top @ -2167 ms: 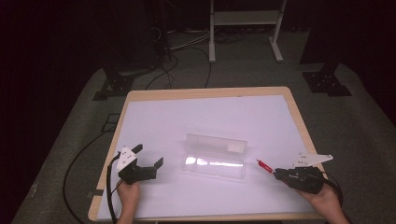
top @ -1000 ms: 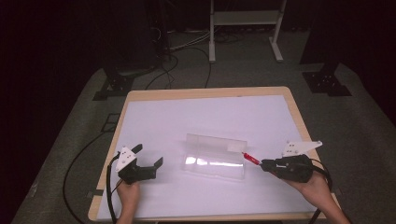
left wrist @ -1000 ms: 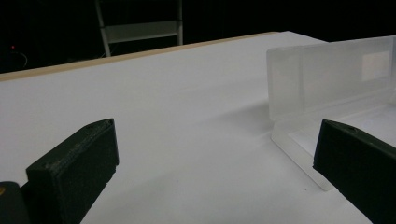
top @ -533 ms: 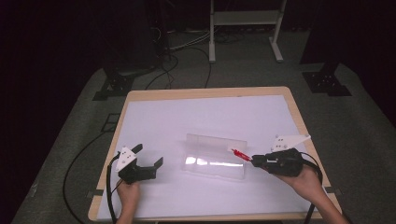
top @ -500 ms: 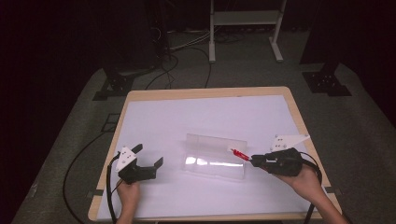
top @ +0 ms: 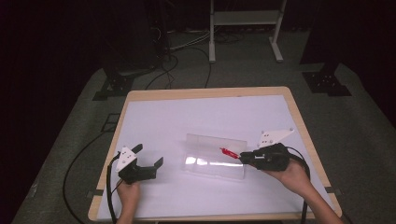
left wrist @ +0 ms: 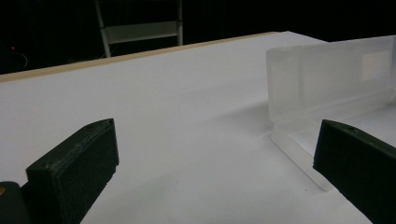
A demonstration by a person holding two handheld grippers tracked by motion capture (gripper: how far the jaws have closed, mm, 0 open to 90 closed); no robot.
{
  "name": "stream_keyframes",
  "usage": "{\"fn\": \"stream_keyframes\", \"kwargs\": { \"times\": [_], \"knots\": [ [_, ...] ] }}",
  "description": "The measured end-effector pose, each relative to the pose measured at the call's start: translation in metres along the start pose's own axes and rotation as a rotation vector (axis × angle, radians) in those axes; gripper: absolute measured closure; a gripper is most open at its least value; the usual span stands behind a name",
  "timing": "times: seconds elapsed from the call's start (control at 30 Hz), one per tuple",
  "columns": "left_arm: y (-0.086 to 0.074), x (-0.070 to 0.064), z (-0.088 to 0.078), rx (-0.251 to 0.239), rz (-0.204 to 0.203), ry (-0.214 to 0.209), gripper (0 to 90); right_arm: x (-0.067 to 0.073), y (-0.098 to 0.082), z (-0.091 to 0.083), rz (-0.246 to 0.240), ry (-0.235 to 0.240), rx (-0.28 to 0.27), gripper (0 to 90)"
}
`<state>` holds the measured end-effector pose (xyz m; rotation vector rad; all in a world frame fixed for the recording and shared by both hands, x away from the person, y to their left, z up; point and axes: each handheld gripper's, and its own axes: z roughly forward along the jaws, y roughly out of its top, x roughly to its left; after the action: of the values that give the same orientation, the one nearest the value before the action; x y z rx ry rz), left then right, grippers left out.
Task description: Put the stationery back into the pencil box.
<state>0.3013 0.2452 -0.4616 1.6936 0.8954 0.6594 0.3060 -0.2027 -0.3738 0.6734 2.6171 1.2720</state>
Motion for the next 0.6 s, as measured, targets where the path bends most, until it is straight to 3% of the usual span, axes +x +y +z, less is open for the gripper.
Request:
{"fn": "stream_keyframes", "kwargs": {
  "times": [0.6],
  "knots": [
    [0.0,0.0,0.0,-0.001,-0.001,-0.002,0.0,0.0,0.024,0.042,-0.065,0.053,0.052,78.8]
  ]
}}
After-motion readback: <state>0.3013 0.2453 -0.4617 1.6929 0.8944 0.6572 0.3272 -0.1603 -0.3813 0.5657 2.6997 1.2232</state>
